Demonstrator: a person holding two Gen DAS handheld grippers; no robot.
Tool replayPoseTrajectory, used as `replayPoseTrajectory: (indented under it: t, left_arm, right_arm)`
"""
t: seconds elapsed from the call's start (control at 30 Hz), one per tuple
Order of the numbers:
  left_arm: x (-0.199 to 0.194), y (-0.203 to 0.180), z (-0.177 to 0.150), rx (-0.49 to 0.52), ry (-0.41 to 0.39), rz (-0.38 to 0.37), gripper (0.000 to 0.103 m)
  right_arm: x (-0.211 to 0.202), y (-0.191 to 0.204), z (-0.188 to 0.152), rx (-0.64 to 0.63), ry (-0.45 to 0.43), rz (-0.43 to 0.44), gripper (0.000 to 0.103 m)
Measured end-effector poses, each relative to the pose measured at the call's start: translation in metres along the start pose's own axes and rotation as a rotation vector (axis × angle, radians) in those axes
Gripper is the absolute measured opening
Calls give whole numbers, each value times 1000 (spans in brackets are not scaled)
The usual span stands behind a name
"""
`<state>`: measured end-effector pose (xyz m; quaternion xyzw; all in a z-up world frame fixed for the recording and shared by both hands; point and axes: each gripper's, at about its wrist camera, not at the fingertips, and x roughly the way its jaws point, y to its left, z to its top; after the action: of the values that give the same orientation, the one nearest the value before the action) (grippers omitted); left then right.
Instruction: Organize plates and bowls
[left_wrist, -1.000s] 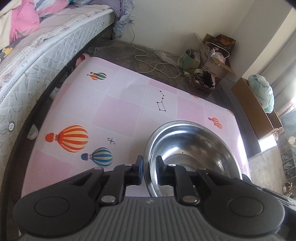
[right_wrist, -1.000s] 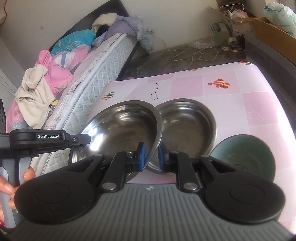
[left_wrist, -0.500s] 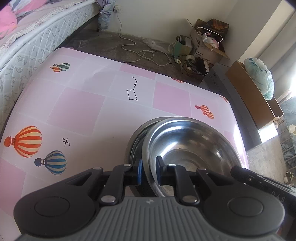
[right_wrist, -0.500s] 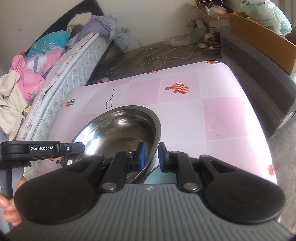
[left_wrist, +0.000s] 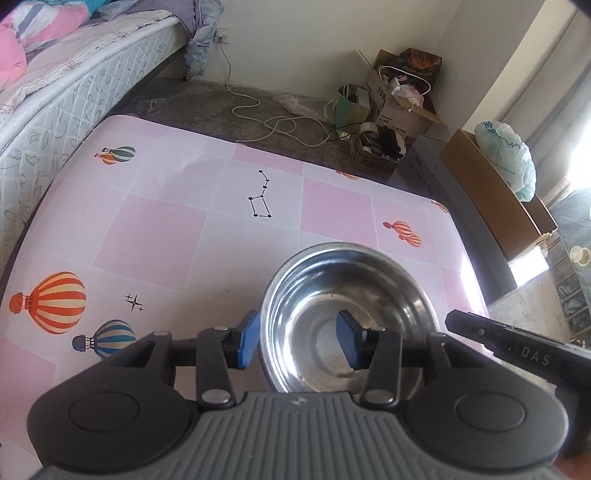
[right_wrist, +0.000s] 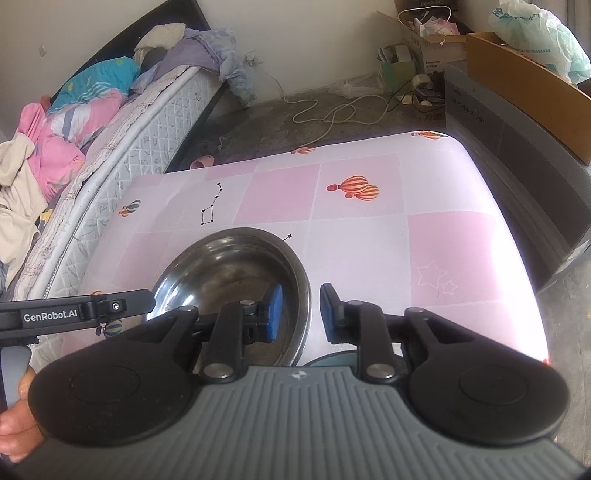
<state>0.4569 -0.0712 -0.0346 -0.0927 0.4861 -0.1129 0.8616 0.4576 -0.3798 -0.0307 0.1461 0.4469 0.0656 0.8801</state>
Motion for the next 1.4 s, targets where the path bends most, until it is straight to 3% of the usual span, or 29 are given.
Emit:
replayPoseTrajectory:
  t: [0.1,0.23,0.43,0.53,0.63,0.73,1.03,1.27,1.4]
  left_arm:
    - [-1,7,3,-22,0,12,48]
    - [14,16,2,-78,61,33,47]
    - [34,19,-4,-99,120,24,44]
    - [42,18,-4,-108,134,12,31]
    - [45,18,-4,-103,132,29,26]
    - [41,23,-6,-109,136,36,26]
    - [12,64,-20,-139,152,67,26]
    - [-9,92,-31,-145,155,109,29]
    - [-21,91,-33,-113,116,124,34]
  right_arm:
    - [2,-2,7,9,-9,-4,31]
    - [15,-9,18,52,-6,-1,44]
    - [45,-22,30,182,56,26,45]
    - [57,-18,32,193,91,61,45]
    - [62,-8,30,178,119,88,46]
    - [62,8,28,127,132,61,47]
    - [59,46,8,53,195,144,47]
    - [49,85,-19,-17,226,192,47]
    - [41,101,-31,-74,194,168,47]
